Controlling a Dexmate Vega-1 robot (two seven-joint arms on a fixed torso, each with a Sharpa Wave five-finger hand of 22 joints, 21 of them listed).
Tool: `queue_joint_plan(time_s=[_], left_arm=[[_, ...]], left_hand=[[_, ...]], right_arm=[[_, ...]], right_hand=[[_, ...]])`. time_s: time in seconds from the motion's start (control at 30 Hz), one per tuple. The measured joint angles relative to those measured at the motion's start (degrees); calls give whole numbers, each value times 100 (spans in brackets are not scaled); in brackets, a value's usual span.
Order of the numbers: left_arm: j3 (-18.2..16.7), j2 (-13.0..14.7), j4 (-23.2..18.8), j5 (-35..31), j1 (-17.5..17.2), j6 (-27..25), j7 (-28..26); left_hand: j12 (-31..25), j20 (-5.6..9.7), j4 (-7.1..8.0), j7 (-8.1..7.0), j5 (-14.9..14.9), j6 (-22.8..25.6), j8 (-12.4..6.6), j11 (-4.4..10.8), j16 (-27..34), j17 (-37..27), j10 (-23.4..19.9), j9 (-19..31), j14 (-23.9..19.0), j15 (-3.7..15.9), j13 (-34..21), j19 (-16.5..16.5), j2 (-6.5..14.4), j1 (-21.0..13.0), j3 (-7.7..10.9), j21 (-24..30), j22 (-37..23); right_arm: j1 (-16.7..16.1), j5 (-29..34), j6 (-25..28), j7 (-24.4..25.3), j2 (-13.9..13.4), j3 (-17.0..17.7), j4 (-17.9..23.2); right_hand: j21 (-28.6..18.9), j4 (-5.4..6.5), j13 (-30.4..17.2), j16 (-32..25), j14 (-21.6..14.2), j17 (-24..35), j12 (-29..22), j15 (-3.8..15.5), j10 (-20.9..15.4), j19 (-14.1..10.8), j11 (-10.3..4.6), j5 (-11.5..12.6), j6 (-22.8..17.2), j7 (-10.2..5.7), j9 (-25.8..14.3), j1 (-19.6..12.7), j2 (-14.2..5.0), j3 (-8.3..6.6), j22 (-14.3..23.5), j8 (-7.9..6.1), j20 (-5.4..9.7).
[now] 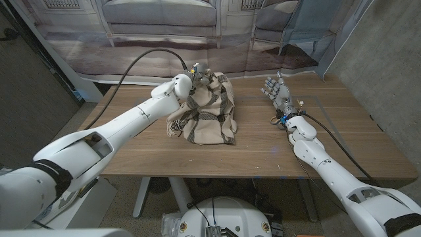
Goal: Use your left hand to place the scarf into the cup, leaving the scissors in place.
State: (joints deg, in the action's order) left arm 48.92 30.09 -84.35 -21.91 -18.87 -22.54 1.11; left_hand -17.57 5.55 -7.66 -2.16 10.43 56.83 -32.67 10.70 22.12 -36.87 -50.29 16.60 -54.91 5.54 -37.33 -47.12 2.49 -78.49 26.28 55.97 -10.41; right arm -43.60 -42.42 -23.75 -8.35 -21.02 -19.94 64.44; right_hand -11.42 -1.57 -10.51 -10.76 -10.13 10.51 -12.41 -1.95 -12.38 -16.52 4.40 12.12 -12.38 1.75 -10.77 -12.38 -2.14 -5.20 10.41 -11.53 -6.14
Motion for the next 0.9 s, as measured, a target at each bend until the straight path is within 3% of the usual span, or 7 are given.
queue_joint_plan(time_s=[0.9], left_arm=[[119,-187,348,-84,-51,81,39]], left_hand=[[65,-12,-10,-2,-5,-2,-33,7,-71,-76,-57,-14,-22,22,-52,72,-37,84,100,82,-2]], right_arm=[[88,-43,-37,-133,57,3,-206]], right_hand=[[0,-14,0,0,0,0,0,0,-53,0,-9,0,0,0,0,0,0,14,0,0,0]])
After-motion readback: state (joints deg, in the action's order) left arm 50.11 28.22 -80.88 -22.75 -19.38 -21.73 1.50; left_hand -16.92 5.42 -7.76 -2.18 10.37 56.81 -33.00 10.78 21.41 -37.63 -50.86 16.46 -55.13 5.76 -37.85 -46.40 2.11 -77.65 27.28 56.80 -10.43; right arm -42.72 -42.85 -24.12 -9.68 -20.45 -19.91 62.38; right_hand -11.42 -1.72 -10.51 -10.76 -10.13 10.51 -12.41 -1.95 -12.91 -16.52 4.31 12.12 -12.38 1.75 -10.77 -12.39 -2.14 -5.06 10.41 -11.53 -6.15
